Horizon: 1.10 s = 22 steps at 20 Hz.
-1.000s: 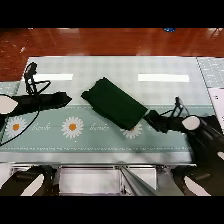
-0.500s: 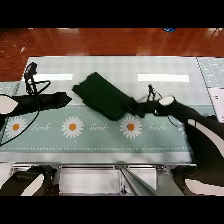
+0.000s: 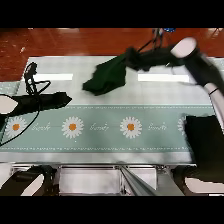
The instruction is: Fold the shirts.
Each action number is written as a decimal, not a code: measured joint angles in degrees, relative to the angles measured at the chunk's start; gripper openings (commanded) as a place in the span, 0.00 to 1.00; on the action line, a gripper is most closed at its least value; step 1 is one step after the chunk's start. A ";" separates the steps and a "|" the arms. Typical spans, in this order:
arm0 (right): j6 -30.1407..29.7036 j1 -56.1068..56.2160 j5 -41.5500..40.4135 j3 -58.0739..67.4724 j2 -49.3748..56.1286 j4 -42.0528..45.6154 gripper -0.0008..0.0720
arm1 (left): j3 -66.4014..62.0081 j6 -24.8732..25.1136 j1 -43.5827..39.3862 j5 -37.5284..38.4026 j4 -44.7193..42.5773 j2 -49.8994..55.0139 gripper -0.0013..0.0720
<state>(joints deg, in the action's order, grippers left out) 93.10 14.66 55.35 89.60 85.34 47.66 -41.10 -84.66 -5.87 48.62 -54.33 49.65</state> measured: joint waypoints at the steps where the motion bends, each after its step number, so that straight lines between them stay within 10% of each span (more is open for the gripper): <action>1: 0.90 -1.81 3.34 3.17 -0.17 1.64 0.04 | 0.00 0.00 0.00 0.00 -0.02 0.00 0.04; 13: 4.28 -35.19 34.05 13.07 -14.99 8.37 0.04 | 0.00 3.48 -1.16 -0.09 4.94 0.00 0.04; 22: -0.66 -59.47 49.20 -1.38 -29.11 30.21 0.04 | 0.00 4.09 -4.22 -4.00 5.55 0.00 0.04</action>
<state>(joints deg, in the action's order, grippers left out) 92.44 -44.82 104.55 88.23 56.23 77.87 -41.10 -80.58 -10.09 44.62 -48.77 49.65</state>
